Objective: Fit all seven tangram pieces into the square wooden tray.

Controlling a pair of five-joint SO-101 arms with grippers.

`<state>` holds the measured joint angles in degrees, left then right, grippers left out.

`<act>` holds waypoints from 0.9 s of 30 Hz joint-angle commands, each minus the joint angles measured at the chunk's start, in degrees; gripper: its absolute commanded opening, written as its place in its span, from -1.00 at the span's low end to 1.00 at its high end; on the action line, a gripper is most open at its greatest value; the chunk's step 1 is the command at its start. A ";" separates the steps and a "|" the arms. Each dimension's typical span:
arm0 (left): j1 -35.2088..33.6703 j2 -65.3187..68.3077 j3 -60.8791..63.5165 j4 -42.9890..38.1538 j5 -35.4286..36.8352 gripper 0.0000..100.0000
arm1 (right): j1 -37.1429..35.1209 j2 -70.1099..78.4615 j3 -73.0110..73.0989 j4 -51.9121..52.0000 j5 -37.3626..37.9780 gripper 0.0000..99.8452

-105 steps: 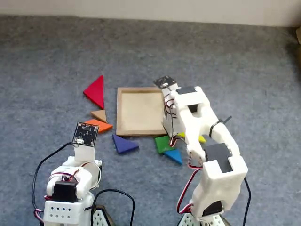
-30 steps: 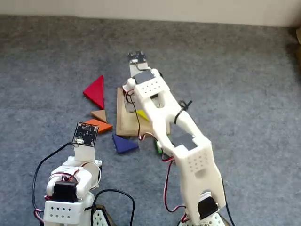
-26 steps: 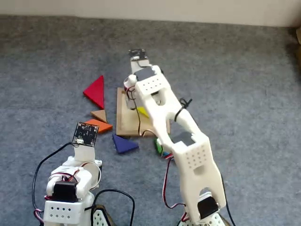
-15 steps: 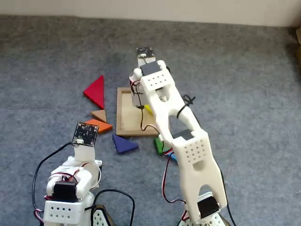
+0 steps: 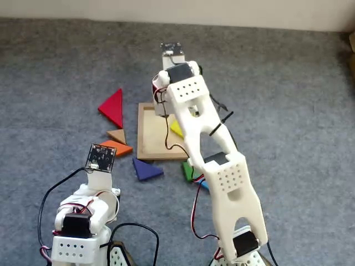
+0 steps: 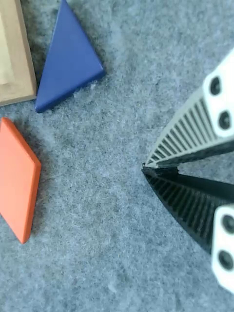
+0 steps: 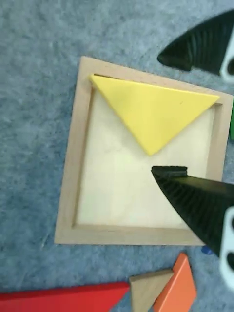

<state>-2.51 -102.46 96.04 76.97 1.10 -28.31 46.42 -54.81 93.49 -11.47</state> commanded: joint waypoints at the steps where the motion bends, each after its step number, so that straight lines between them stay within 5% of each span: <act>1: -0.75 -1.19 1.10 0.26 -0.09 -0.99 | 0.84 -1.19 -2.95 0.66 -0.18 -0.70; 5: -0.75 -1.19 1.10 0.26 -0.09 -0.99 | 1.54 -1.27 0.48 0.04 -0.09 -0.85; 27: -0.75 -1.19 1.10 0.26 -0.09 -0.99 | -1.36 -1.89 12.26 -5.23 3.87 -0.87</act>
<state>-2.51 -102.46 96.04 76.97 1.10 -29.01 46.33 -41.80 88.04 -8.31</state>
